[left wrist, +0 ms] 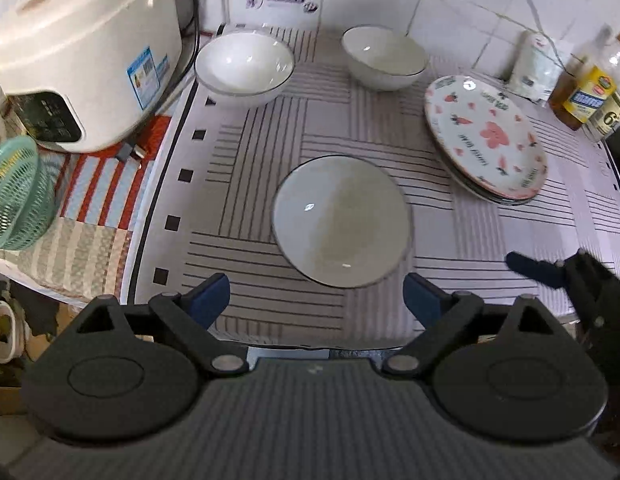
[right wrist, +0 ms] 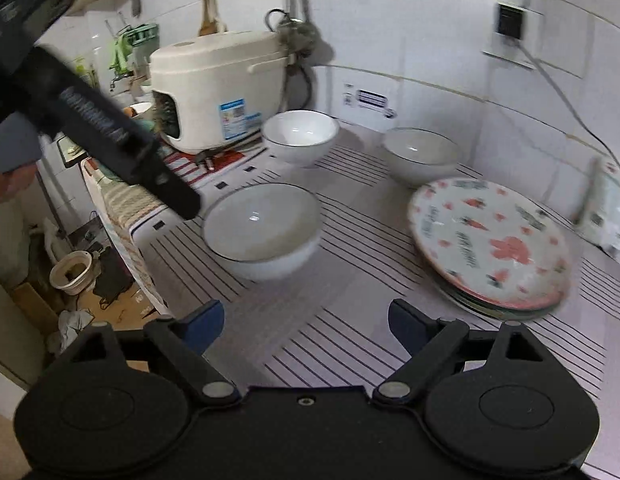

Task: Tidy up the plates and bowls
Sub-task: 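Move both grippers toward the white bowl on the cloth, then close both grippers on the rim of the white bowl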

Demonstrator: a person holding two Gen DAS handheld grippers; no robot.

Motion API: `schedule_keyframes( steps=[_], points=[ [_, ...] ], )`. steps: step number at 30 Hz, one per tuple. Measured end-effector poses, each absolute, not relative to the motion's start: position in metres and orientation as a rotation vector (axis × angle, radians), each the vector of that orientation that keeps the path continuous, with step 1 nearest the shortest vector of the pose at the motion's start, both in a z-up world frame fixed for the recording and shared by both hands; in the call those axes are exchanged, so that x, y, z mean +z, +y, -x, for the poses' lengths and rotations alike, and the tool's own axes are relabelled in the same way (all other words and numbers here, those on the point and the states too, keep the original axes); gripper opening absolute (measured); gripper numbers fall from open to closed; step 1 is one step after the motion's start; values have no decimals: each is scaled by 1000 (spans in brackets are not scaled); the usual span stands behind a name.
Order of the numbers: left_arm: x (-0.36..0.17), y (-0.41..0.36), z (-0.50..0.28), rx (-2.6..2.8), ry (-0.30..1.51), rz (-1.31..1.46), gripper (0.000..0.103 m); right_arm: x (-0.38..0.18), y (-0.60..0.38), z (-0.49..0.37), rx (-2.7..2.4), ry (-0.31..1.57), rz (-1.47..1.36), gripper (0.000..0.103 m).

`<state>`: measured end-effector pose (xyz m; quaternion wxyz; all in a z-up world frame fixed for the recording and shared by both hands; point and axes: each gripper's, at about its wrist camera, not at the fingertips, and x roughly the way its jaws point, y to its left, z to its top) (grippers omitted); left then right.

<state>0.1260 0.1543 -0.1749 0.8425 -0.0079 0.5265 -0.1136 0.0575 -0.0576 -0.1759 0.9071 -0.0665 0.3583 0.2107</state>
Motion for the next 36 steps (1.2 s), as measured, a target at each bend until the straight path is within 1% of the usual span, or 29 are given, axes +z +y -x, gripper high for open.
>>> schedule_keyframes(
  steps=[2,7,10,11,12,13,14,15,16,18,19,20,21,22,23,24,30,36],
  points=[
    [-187,161,-140,-241,1156,-2,94,-187,-41,-63,431,732,129,92],
    [-212,172,-167,-293,1155,-30,94,-219,-12,-83,404,734,134,94],
    [-224,173,-184,-337,1154,-36,90,-240,2,-98,406,736,134,94],
    [-228,172,-189,-358,1163,-35,85,-245,6,-103,401,734,141,94],
    [-231,172,-193,-378,1171,-35,76,-249,10,-107,394,731,146,94],
    [-233,170,-196,-390,1180,-38,72,-252,14,-110,391,721,146,94],
    [-236,169,-198,-401,1188,-43,65,-254,17,-112,383,708,142,94],
    [-237,169,-200,-413,1191,-48,61,-255,19,-114,370,697,133,94],
    [-238,169,-200,-423,1189,-48,60,-255,20,-115,356,685,120,94],
    [-241,170,-202,-443,1192,-43,50,-256,21,-118,340,682,95,94],
    [-243,170,-203,-451,1197,-40,47,-256,22,-118,337,685,93,94],
    [-244,170,-204,-460,1196,-36,38,-256,22,-118,334,683,94,94],
    [-244,171,-205,-468,1193,-30,33,-257,23,-117,334,679,96,94],
    [-245,172,-206,-478,1193,-17,31,-258,22,-117,335,672,97,94],
    [-246,173,-206,-490,1196,-4,26,-259,22,-118,338,668,98,94],
    [-247,174,-207,-502,1205,10,23,-259,22,-118,337,667,98,94],
    [-241,165,-201,-525,1174,-79,22,-257,23,-118,322,670,97,94],
    [-229,154,-206,-532,1127,-150,22,-251,18,-121,297,628,66,94]
  ],
)
